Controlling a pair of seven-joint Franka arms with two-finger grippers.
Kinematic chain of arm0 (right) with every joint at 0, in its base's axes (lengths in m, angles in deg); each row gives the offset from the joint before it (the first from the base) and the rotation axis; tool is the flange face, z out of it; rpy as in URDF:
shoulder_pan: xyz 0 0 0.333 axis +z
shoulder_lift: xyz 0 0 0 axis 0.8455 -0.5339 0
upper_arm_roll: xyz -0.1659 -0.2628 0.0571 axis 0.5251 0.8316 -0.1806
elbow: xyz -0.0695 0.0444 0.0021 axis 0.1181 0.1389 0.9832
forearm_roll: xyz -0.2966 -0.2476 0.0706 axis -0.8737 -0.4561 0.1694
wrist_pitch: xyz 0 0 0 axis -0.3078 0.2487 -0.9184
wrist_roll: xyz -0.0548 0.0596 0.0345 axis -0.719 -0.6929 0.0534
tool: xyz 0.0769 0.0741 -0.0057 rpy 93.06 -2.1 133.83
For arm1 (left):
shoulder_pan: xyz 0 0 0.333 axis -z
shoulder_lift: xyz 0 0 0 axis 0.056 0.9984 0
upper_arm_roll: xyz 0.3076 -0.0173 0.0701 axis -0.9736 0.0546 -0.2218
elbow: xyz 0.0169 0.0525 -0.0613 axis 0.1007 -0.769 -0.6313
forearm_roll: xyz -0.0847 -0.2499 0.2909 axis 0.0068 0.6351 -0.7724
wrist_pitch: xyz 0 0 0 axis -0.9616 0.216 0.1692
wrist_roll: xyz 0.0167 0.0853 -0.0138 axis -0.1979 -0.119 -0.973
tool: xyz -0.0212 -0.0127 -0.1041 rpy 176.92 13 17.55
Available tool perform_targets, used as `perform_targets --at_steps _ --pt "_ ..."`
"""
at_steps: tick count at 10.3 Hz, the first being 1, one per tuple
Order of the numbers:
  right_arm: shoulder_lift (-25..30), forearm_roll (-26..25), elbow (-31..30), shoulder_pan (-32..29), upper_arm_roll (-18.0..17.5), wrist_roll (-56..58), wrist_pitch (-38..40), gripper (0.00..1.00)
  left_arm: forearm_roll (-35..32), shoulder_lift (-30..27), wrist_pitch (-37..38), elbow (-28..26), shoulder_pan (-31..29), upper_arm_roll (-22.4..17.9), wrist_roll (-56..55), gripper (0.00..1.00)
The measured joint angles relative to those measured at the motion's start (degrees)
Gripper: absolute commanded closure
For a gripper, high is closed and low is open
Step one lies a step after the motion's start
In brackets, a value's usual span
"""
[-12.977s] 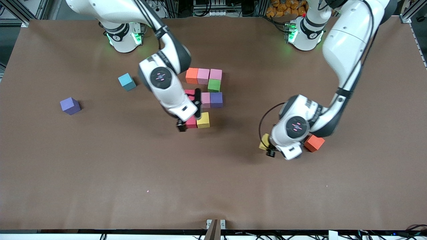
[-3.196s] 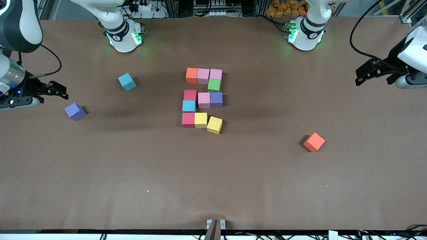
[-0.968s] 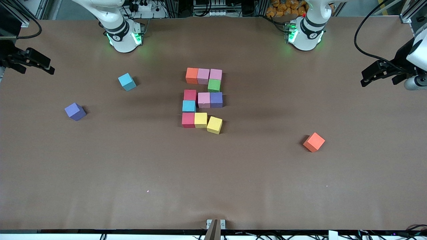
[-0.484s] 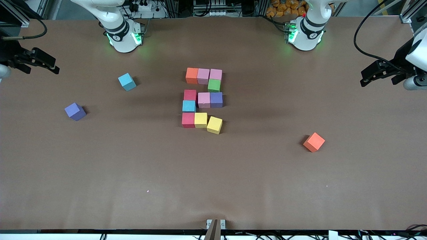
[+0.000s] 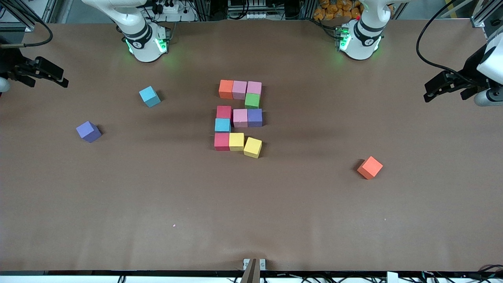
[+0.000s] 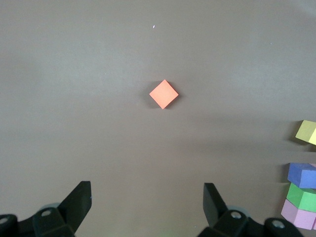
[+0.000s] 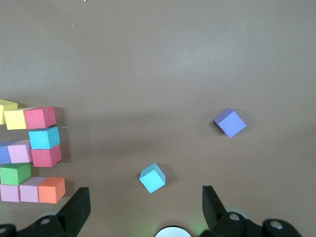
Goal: Form number 2 with 11 blocks
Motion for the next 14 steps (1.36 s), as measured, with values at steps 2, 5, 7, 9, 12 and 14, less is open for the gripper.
perform_targets --at_steps 2,5,7,9,12,14 --pt "0.0 0.0 0.0 0.0 0.0 0.0 0.0 0.00 0.0 0.0 0.0 0.0 0.0 0.0 0.0 0.00" --pt "-0.1 0.0 0.0 0.0 0.2 0.0 -1.3 0.00 0.0 0.0 0.0 0.0 0.0 0.0 0.0 0.00" --pt "-0.3 0.0 0.0 0.0 0.2 0.0 -1.8 0.00 0.0 0.0 0.0 0.0 0.0 0.0 0.0 0.00" --pt "-0.4 0.0 0.0 0.0 0.2 0.0 -2.1 0.00 0.0 0.0 0.0 0.0 0.0 0.0 0.0 0.00" --pt "-0.5 0.0 0.0 0.0 0.2 0.0 -2.2 0.00 0.0 0.1 0.0 0.0 0.0 0.0 0.0 0.00" --pt "-0.6 -1.2 0.0 0.0 0.2 0.2 -3.1 0.00 0.0 0.2 0.0 0.0 0.0 -0.1 0.0 0.00"
